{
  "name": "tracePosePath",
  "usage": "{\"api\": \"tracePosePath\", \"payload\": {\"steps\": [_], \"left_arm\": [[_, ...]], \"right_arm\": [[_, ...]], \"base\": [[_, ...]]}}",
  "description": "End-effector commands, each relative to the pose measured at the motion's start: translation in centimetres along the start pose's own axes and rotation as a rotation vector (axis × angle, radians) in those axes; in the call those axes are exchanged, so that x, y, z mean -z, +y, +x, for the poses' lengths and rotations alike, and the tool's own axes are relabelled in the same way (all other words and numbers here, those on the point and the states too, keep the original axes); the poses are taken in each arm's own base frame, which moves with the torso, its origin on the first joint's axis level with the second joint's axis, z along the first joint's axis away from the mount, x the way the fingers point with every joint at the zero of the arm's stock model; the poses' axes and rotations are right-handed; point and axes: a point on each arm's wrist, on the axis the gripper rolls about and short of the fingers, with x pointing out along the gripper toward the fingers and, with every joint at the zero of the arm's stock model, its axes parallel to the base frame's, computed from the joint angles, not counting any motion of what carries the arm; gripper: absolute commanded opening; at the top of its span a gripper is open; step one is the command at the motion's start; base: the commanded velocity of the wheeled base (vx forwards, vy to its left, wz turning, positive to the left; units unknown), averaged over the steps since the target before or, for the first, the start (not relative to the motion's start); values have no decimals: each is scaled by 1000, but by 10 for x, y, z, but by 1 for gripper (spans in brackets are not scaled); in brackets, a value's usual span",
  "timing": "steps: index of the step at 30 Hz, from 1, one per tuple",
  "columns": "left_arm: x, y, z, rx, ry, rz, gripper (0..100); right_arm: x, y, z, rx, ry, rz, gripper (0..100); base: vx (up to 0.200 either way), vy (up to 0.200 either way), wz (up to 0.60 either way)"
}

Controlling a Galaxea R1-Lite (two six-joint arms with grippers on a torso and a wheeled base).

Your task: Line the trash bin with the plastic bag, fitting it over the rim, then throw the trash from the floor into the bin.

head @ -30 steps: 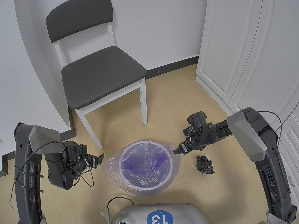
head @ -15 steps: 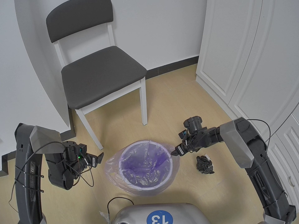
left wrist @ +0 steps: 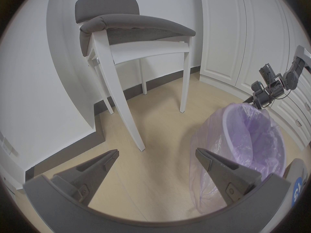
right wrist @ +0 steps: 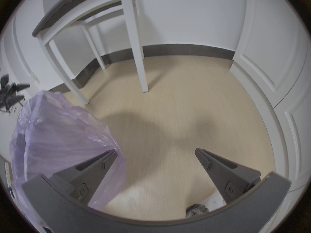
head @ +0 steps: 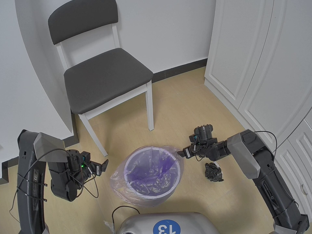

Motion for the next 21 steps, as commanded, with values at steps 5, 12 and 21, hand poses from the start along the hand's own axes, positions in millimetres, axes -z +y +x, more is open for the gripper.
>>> {"api": "tracePosePath", "payload": {"steps": [5, 12, 21], "left_arm": [[2, -1, -3, 2, 3, -8, 100], [4, -4, -7, 7, 18, -21, 100], [5, -5, -16, 6, 42, -44, 100]], "right_arm": [[5, -1, 10, 9, -116, 110, 100], [-4, 2, 8, -4, -206, 205, 100], [5, 7, -14, -93, -112, 189, 100]], "base": [[0, 0, 0], [0, 0, 0], [0, 0, 0]]}}
